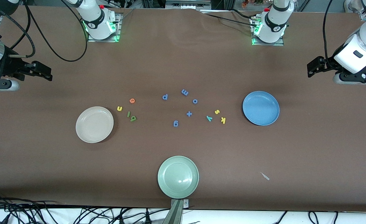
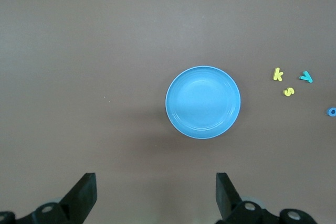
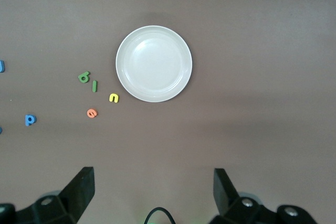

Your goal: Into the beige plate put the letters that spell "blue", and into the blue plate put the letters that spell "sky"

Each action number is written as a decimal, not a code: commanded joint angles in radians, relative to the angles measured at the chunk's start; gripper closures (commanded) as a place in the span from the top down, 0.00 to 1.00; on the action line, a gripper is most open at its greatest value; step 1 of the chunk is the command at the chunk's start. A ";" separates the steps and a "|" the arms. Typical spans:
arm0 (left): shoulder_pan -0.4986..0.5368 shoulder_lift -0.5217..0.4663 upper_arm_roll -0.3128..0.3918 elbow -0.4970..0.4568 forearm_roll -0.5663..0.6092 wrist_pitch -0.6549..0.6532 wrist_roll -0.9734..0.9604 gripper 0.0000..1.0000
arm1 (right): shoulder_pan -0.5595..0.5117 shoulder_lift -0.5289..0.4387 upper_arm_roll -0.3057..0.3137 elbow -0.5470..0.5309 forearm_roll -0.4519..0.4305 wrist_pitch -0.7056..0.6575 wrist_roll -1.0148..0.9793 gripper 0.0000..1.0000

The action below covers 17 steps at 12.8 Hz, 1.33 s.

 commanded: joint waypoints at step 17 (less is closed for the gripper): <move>-0.002 0.008 -0.011 0.027 -0.020 -0.014 0.024 1.00 | -0.004 0.005 0.007 -0.002 -0.003 0.022 -0.018 1.00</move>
